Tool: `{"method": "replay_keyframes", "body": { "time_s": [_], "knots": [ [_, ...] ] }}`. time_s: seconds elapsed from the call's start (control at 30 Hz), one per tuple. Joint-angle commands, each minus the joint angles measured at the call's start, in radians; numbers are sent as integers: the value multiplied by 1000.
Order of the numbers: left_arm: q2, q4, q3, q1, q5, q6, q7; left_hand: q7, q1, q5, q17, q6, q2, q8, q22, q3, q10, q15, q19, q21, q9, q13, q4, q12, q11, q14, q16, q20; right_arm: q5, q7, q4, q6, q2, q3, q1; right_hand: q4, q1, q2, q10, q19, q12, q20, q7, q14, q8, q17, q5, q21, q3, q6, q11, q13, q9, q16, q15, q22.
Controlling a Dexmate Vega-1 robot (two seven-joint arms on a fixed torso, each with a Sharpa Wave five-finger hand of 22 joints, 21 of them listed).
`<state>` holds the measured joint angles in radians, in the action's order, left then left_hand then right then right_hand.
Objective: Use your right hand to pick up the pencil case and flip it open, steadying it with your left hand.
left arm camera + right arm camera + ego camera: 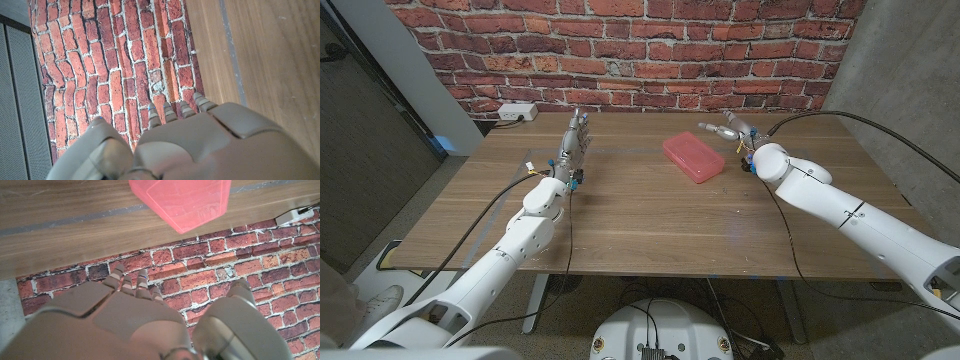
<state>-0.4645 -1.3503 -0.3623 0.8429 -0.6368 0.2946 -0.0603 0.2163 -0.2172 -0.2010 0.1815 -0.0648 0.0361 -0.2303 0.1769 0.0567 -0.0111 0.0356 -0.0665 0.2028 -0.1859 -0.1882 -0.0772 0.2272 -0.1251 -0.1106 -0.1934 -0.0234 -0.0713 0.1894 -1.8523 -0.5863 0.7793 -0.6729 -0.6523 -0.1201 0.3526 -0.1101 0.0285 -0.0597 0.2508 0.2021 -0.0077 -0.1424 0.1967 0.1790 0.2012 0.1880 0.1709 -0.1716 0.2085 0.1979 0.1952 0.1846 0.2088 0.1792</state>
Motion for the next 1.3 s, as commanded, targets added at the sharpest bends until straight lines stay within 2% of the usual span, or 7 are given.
{"method": "replay_keyframes", "body": {
  "time_s": [0.03, 0.23, 0.3, 0.7, 0.9, 1.03, 1.3],
  "knots": [
    [10, 30, -10, -25, -1, 18, 30, 2, -3, -1, 1, -10, -10, -2, 3, -5, 7, 75, 1, 0, -3, -3, -3, -2, 0, 1, 3, -1, -167, -138, -42, -207, -2, -143, 118, 0, 10, -1, -35, -15, -15, 9, 31, -12, -8, 3, 8, 2, -9, -209, 8, 3, 3, -2, 6, 1],
    [4, 20, -8, -21, -4, 3, 21, 3, -3, -1, 1, -12, -9, 0, 3, -6, 7, 75, 1, -1, -3, -3, -3, -3, 1, 1, 3, -1, -274, -154, -39, -288, -18, -218, 165, 3, 2, -5, -44, -22, -20, 10, 55, -4, -4, 4, 8, 1, -18, -211, 9, 1, 3, 3, 6, 1],
    [3, 17, -8, -20, -5, -1, 19, 3, -3, -1, 1, -13, -9, 0, 3, -6, 8, 75, 1, -1, -3, -3, -3, -3, 9, 2, 3, -1, -297, -162, -44, -303, -19, -230, 171, 8, -9, -9, -35, -14, -17, 9, 59, 9, 0, 5, 9, 4, -25, -205, 8, 1, 3, 8, 7, 0],
    [16, 37, -12, -29, -7, 7, 25, 3, -3, -1, 1, -16, -7, 3, 3, -7, 8, 73, -1, -2, -3, -3, -4, -4, 7, 2, 4, 0, -300, -185, -24, -284, -37, -219, 162, 12, -19, -12, -25, -9, -14, 9, 63, 20, 2, 6, 9, 6, -33, -202, 8, 0, 3, 11, 7, 0],
    [16, 39, -12, -29, -7, 6, 23, 3, -4, -1, 1, -17, -6, 5, 4, -7, 10, 72, -2, -2, -3, -3, -4, -4, 5, 2, 4, 0, -325, -196, -11, -293, -49, -237, 170, 12, -21, -13, -22, -11, -13, 10, 63, 22, 2, 5, 9, 5, -35, -201, 8, 0, 3, 11, 7, 0],
    [17, 42, -12, -30, -7, 6, 25, 3, -4, -1, 1, -18, -5, 6, 4, -8, 10, 72, -2, -2, -3, -3, -4, -5, 4, 3, 4, 0, -350, -206, 14, -314, -74, -265, 189, 13, -22, -13, -20, -12, -13, 10, 63, 22, 2, 5, 9, 5, -36, -200, 8, 0, 3, 11, 7, 0],
    [20, 49, -15, -33, -4, 11, 27, 3, -4, -1, 1, -19, -3, 7, 4, -8, 9, 71, -2, -2, -3, -3, -5, -6, 5, 3, 4, 0, -351, -208, 54, -287, -97, -271, 196, 14, -24, -12, -19, -11, -13, 10, 64, 23, 3, 5, 9, 5, -37, -198, 8, 0, 3, 10, 7, 0]
  ]
}}
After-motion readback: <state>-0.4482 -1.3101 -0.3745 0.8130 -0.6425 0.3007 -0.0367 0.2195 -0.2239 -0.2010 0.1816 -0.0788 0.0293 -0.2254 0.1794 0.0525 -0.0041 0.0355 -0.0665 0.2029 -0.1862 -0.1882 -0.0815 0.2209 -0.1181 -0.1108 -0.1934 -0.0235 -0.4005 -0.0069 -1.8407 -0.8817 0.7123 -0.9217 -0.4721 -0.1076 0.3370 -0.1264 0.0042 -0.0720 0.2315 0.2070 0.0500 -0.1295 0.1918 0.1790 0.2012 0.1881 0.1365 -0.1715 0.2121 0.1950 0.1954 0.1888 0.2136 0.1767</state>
